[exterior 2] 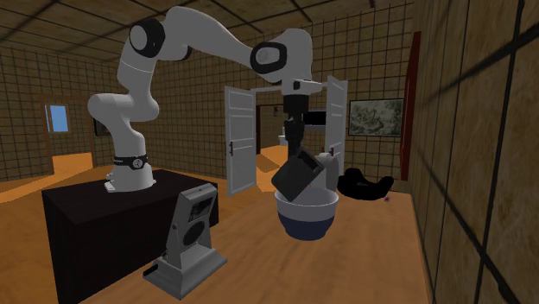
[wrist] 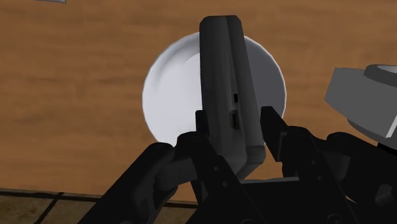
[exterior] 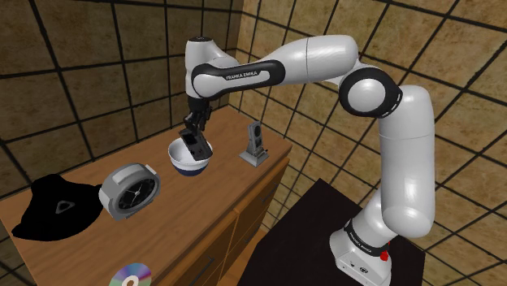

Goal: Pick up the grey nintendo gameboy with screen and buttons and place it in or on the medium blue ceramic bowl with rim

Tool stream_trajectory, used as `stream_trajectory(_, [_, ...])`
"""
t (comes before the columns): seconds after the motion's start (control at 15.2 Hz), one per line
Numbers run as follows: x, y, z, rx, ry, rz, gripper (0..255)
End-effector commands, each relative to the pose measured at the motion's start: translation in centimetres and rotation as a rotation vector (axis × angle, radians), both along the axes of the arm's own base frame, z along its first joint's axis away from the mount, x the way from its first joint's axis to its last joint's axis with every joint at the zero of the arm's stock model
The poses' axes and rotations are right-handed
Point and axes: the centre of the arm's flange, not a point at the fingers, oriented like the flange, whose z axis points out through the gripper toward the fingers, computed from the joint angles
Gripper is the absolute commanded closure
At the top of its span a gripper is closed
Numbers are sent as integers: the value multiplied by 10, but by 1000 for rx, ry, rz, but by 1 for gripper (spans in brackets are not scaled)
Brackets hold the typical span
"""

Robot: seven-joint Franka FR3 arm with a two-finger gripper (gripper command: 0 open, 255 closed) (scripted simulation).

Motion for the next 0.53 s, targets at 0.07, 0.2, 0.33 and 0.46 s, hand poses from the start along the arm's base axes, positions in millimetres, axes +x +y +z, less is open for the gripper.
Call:
stream_trajectory(0.07, [0,1,-11,-2,12,1,255])
stream_trajectory(0.2, [0,1,-11,-2,12,1,255])
stream_trajectory(0.33, [0,1,-11,-2,12,1,255])
stream_trajectory(0.46, [0,0,-9,-2,12,1,0])
